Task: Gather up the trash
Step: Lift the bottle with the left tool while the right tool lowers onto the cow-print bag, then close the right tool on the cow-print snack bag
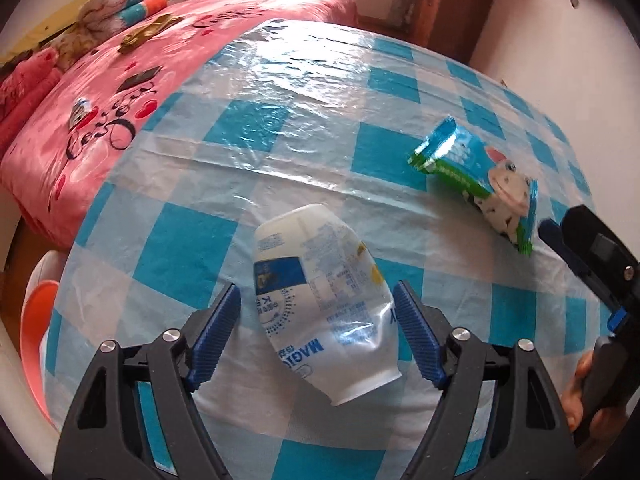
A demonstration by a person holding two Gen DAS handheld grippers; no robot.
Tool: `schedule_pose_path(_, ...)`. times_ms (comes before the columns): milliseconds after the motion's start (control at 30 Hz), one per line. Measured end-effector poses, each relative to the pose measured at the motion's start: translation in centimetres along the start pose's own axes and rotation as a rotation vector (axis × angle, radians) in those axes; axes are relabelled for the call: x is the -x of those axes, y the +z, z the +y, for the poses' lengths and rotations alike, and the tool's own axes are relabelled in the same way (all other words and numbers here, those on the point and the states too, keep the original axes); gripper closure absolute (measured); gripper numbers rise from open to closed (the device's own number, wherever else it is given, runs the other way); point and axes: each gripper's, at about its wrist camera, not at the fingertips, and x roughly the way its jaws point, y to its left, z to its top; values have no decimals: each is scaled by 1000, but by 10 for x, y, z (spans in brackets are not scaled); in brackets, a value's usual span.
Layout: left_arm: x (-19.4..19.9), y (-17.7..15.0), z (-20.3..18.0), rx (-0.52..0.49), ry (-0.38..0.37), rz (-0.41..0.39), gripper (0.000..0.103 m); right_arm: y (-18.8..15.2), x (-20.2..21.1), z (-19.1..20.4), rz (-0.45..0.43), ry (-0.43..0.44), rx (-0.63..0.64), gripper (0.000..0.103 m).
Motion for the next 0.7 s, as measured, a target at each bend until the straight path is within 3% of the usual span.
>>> schedule_pose_path(100,2,-3,1,7,26,-39,38,1,7,-4,-39,-23,-22,5)
schedule_pose_path(367,8,-11,13,-11,-56,-58,38,3,26,-23,-87,-132,-42,5)
schedule_pose_path(700,27,-27,42,-73,-156,-89,38,6,11,-12,-5,-211,13,5)
